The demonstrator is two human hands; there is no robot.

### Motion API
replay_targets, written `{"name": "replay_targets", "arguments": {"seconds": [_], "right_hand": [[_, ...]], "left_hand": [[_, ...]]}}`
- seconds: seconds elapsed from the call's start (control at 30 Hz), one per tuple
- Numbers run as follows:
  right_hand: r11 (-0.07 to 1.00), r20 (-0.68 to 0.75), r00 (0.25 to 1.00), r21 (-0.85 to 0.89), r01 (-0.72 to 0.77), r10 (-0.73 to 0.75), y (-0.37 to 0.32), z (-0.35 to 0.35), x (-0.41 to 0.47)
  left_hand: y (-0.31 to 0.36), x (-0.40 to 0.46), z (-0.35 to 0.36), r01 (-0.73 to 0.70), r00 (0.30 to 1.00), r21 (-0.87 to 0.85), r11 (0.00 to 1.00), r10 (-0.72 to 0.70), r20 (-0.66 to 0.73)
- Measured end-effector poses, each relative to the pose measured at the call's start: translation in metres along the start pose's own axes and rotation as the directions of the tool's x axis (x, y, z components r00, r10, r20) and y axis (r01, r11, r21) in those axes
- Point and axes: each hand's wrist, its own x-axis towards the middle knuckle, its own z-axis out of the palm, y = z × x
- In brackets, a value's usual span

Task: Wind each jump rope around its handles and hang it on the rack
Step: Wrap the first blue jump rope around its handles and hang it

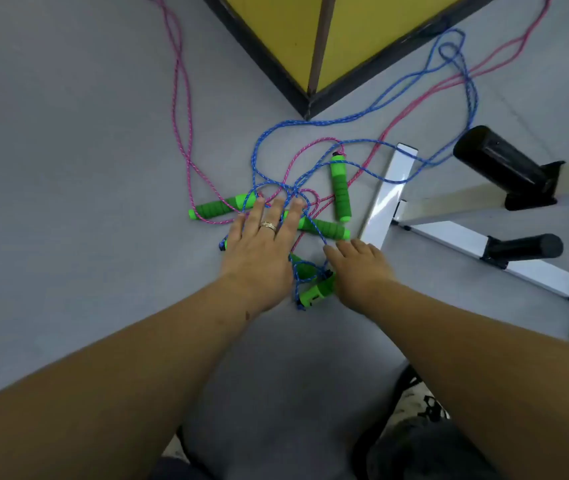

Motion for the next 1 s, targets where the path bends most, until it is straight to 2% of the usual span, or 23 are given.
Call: {"name": "replay_targets", "arguments": {"seconds": [0.2, 0.37, 0.5, 0.6, 0.7, 0.77, 0.87, 1.0], "right_hand": [[0.998, 0.162, 0.987, -0.053, 0.029, -0.02, 0.007, 0.026, 0.001], [1.0, 0.168, 0.986, 0.004, 0.012, -0.012, 0.009, 0.019, -0.014], [0.992, 0.129, 0.988, 0.102, 0.072, -0.085, 0.001, -0.033, -0.023], [0.981, 0.083, 0.988, 0.154, 0.117, -0.131, -0.008, -0.1, -0.034], [0.966, -0.035, 0.986, 0.197, 0.168, -0.164, -0.011, -0.163, -0.059], [0.955, -0.138, 0.979, 0.234, 0.181, -0.152, -0.01, -0.199, -0.078], [0.941, -0.243, 0.967, 0.303, 0.151, -0.076, -0.009, -0.243, -0.107], [0.853, -0.357, 0.93, 0.509, 0.115, 0.088, -0.013, -0.275, -0.145]], "left_hand": [[-0.013, 0.005, 0.022, 0.019, 0.999, 0.013, 1.0, -0.019, 0.043], [-0.007, 0.001, 0.015, 0.014, 0.997, -0.011, 1.0, -0.013, 0.076], [0.006, -0.004, -0.01, -0.054, 0.996, -0.024, 0.998, 0.056, 0.067], [0.011, -0.008, -0.039, -0.111, 0.98, -0.078, 0.991, 0.122, 0.159], [0.01, -0.018, -0.075, -0.087, 0.961, -0.247, 0.965, 0.146, 0.233], [0.008, -0.027, -0.099, -0.019, 0.972, -0.375, 0.927, 0.106, 0.212], [0.007, -0.043, -0.138, 0.034, 0.994, -0.533, 0.845, 0.029, 0.109], [0.006, -0.065, -0.185, 0.032, 0.998, -0.811, 0.584, -0.059, -0.004]]}}
